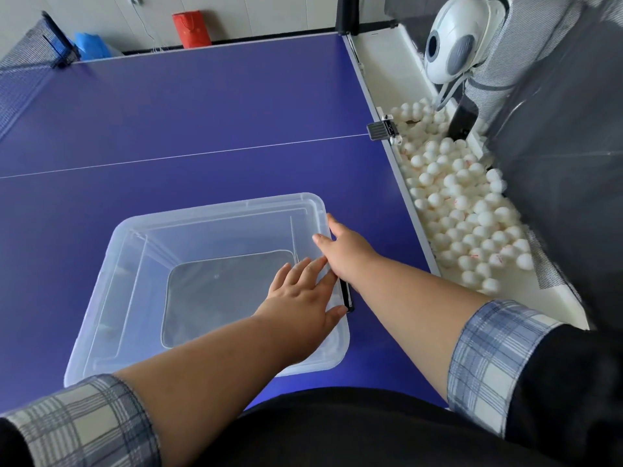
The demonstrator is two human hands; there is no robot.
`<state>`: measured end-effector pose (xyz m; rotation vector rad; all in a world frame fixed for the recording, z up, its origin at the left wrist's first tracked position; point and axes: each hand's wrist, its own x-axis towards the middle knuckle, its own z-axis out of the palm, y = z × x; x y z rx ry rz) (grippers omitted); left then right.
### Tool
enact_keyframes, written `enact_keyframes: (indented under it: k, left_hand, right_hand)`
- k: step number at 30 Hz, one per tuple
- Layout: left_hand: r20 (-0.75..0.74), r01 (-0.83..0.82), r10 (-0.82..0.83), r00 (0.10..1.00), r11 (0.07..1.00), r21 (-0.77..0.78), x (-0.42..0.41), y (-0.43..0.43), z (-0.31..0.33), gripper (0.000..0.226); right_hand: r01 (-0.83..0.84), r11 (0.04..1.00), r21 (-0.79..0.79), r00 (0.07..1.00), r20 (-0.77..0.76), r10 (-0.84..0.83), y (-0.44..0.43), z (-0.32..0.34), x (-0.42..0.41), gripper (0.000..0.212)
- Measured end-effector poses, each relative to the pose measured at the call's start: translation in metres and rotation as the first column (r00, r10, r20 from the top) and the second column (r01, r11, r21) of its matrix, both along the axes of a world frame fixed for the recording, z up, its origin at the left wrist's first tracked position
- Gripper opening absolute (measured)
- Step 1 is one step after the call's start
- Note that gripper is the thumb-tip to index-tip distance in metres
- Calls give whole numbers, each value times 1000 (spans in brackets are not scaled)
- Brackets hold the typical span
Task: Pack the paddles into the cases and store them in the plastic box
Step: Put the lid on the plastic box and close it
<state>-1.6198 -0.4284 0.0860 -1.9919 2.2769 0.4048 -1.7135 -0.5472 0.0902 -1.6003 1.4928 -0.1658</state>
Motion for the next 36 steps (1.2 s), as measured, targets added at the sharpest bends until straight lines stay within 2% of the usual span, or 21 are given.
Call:
enact_keyframes:
  k: [6, 9, 14, 17, 19, 21, 23, 25, 26, 28, 31, 36]
  left_hand:
    - [2, -11, 11, 1000, 1000, -22, 3, 1, 1, 68]
    - [23, 1, 0, 1000, 999, -32, 11, 2, 3, 69]
    - [19, 18, -17, 1000, 998, -54, 20, -7, -5, 70]
    - [9, -17, 18, 1000, 998, -55, 23, -5, -12, 82]
    - [-10, -37, 36, 999, 996, -76, 23, -6, -16, 85]
    - [-64, -69, 61, 996, 990, -123, 22, -6, -17, 85]
    - [-139, -110, 84, 987, 977, -184, 22, -4, -18, 85]
    - [-180, -122, 84, 980, 970, -212, 22, -1, -19, 87]
    - [-176, -113, 76, 981, 972, -206, 22, -1, -19, 87]
    - [-144, -79, 55, 988, 983, -166, 23, -2, -18, 83]
    - [-120, -28, 11, 993, 991, -133, 23, -5, -17, 73]
    - [-146, -11, -6, 989, 993, -117, 25, -8, -16, 74]
  right_hand:
    - [21, 1000, 21, 1000, 9, -21, 3, -5, 0, 64]
    - [105, 994, 43, 994, 24, -106, 9, -10, 4, 71]
    - [300, 918, 259, 940, 84, -331, 11, -8, -4, 100]
    - [305, 864, 401, 931, 67, -359, 23, -6, -13, 100]
    - [289, 888, 358, 937, 87, -340, 30, -7, -16, 80]
    - [295, 927, 233, 928, 160, -335, 38, -4, -17, 52]
    - [277, 950, 143, 928, 216, -303, 47, 0, -16, 41]
    - [236, 965, 114, 940, 225, -257, 57, 3, -14, 47]
    - [205, 973, 109, 951, 211, -224, 61, 4, -13, 57]
    - [148, 983, 108, 972, 166, -164, 65, 2, -12, 78]
    - [80, 994, 75, 995, 60, -85, 66, 0, -10, 95]
    - [56, 998, -7, 998, -29, -56, 65, -1, -3, 97]
